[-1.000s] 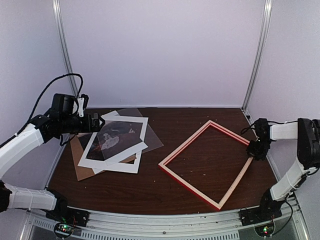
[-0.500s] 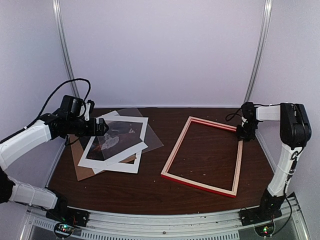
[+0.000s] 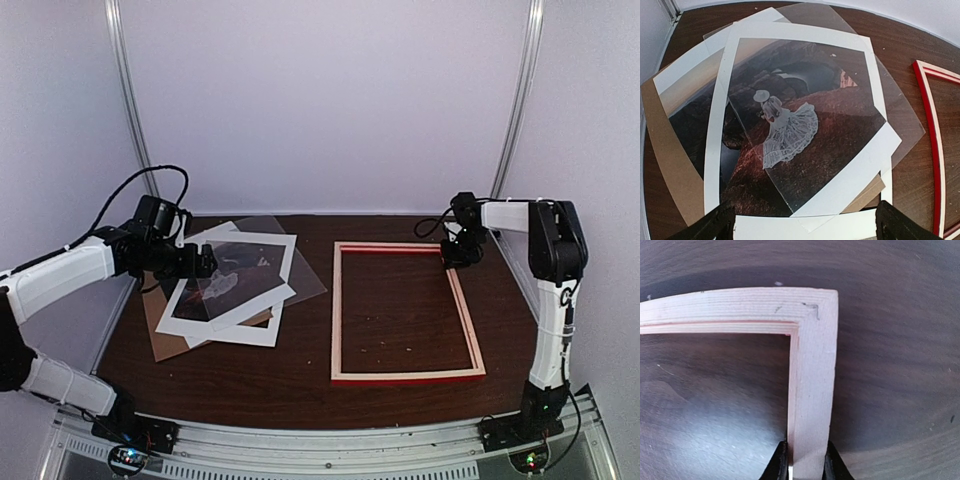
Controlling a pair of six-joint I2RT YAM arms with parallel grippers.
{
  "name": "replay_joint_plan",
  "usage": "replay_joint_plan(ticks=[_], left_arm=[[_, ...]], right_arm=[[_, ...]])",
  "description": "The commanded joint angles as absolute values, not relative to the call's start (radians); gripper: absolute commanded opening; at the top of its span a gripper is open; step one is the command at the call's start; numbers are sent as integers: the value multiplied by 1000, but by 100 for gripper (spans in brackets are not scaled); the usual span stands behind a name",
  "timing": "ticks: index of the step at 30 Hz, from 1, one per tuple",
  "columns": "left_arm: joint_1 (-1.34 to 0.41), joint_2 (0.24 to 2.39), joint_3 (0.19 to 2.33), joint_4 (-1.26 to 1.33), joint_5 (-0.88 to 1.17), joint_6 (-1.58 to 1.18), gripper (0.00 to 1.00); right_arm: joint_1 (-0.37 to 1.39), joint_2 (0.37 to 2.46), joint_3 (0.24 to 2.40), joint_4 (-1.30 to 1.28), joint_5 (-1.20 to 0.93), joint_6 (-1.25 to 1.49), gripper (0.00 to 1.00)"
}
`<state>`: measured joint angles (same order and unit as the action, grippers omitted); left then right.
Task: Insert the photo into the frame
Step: Rotate the frame body at the center of the board, then pick up the glass panel from the mat board.
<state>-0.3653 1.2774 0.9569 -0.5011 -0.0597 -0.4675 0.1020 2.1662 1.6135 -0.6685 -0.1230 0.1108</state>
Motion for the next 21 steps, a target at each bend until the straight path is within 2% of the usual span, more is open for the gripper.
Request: replay_joint_plan(ticks=[1, 6, 16, 21], left_arm=[[-355, 1336, 970, -504, -99, -490, 98], [-353, 1403, 995, -516, -134, -484, 98], [-239, 1470, 1010, -485, -53, -489, 98], [-183, 1511, 1037, -469, -17, -499, 98]], right_arm=[[141, 2222, 1665, -734, -150, 51, 15], [149, 2224, 1679, -741, -143, 62, 21], [178, 2052, 1624, -703, -84, 96, 62], [280, 2015, 1656, -690, -109, 90, 76]])
